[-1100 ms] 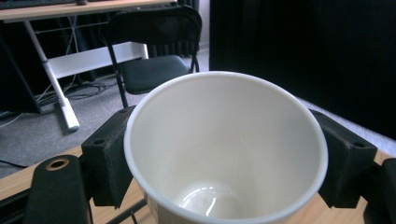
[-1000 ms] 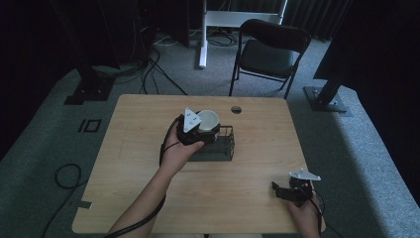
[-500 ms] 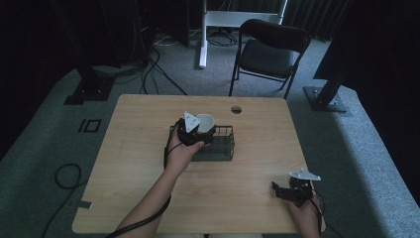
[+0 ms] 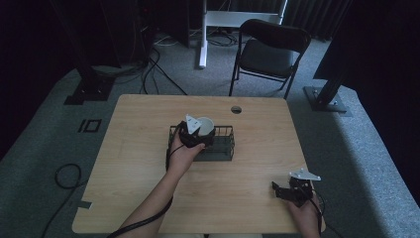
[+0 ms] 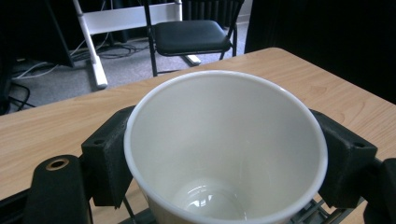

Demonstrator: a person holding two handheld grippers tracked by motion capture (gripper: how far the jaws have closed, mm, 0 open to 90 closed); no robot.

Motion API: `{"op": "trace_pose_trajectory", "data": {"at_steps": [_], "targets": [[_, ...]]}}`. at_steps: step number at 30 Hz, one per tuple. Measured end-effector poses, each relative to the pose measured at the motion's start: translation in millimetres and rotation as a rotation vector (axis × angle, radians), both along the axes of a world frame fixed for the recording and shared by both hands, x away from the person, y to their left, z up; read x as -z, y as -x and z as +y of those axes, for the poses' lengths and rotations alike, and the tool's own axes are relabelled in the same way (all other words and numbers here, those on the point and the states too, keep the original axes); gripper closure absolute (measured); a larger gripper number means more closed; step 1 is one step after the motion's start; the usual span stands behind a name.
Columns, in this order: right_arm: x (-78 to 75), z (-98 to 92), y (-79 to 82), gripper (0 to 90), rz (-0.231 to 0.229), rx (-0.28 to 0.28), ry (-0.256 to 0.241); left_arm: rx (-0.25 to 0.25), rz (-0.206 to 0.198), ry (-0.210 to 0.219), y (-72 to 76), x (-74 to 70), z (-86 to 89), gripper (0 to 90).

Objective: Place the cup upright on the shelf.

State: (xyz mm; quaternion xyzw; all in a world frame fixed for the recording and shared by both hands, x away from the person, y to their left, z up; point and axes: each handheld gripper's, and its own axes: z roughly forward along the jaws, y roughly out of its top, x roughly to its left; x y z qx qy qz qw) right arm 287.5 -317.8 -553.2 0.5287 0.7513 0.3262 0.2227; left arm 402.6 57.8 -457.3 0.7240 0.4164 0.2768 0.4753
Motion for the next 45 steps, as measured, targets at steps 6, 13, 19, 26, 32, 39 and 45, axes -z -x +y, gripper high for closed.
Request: {"op": "trace_pose_trajectory", "data": {"at_steps": [6,13,19,26,32,39,45], "targets": [[0.0,0.0,0.0,13.1,0.000,0.000,0.000,-0.002,0.015,-0.008,-1.7,6.2,-0.4,20.5],[0.0,0.0,0.0,13.1,0.000,0.000,0.000,0.006,-0.001,-0.032,-0.7,7.6,-3.0,20.4],[0.0,0.0,0.0,13.1,0.000,0.000,0.000,0.009,0.015,-0.040,-0.1,4.5,-4.5,19.2],[0.0,0.0,0.0,13.1,0.000,0.000,0.000,0.042,0.007,-0.048,3.7,-1.6,-3.6,12.5],[0.0,0.0,0.0,13.1,0.000,0.000,0.000,0.045,0.007,-0.040,8.0,-6.4,1.3,12.4],[0.0,0.0,0.0,13.1,0.000,0.000,0.000,0.060,0.002,-0.025,12.5,-11.1,6.9,11.1],[0.0,0.0,0.0,13.1,0.000,0.000,0.000,0.058,-0.003,-0.023,17.3,-13.5,12.4,9.8]]}}
